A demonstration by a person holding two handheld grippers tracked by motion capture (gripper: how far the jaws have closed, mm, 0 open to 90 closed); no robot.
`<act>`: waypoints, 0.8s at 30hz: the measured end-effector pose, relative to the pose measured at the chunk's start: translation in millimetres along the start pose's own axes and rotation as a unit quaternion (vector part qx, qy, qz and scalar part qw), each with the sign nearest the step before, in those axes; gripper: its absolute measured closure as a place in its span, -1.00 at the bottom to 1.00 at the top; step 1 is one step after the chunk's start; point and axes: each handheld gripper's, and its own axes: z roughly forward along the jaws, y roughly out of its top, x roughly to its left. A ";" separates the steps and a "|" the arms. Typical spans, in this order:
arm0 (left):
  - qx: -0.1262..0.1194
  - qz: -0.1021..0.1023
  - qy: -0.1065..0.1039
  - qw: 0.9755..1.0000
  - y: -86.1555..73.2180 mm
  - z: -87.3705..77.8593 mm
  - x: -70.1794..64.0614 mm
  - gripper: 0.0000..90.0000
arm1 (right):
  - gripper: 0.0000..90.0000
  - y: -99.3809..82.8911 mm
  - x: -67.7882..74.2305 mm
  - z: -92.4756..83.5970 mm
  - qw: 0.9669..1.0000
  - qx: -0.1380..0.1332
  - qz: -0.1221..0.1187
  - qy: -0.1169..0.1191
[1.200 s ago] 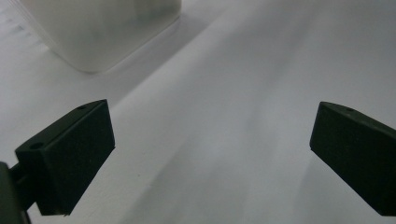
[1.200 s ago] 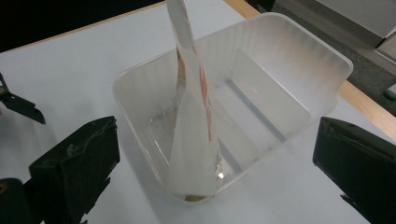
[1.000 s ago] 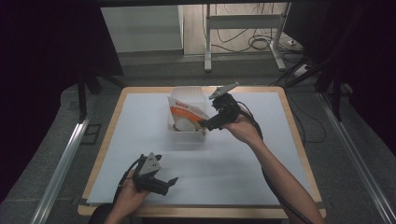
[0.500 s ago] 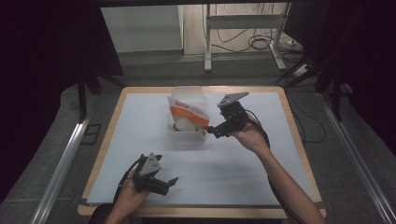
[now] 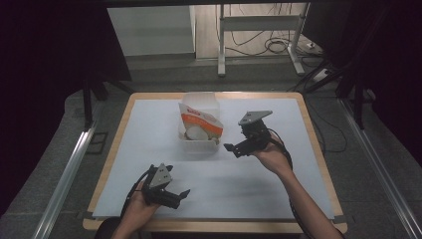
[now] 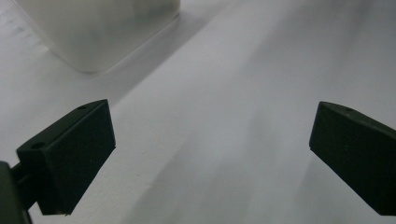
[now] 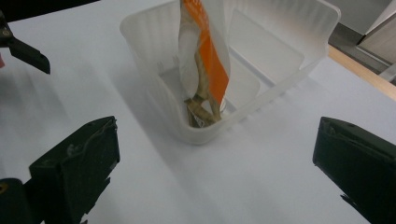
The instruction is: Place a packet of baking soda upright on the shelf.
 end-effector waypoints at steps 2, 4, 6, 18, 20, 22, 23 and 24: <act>0.000 0.000 0.000 1.000 0.0 -0.2 0.0 -0.99 | -0.99 -3.9 -0.1 -0.6 1.000 0.008 -0.003 0.000; -0.001 0.000 0.001 1.000 0.0 -0.5 0.0 -0.99 | -0.99 -7.6 0.2 -2.5 1.000 0.009 -0.004 -0.006; -0.002 0.001 0.002 1.000 0.1 -0.7 0.1 -0.99 | -0.99 -11.6 0.7 -4.4 1.000 0.008 0.000 -0.004; -0.002 0.000 0.002 1.000 0.5 -0.8 -0.9 -0.99 | -0.99 -34.0 12.0 -20.8 1.000 0.007 0.016 0.004; -0.003 0.000 0.002 1.000 0.5 -0.9 -1.0 -0.99 | -0.99 -37.7 14.8 -24.9 1.000 0.000 0.021 0.008; -0.003 0.000 0.002 1.000 0.6 -0.9 -1.2 -0.99 | -0.99 -41.4 17.2 -28.8 1.000 -0.001 0.020 0.006; -0.003 0.000 0.002 1.000 0.6 -0.9 -1.3 -0.99 | -0.99 -42.8 18.2 -30.3 1.000 -0.002 0.020 0.005; -0.003 0.000 0.002 1.000 0.6 -0.8 -1.3 -0.99 | -0.99 -45.4 19.4 -33.1 1.000 -0.003 0.022 0.004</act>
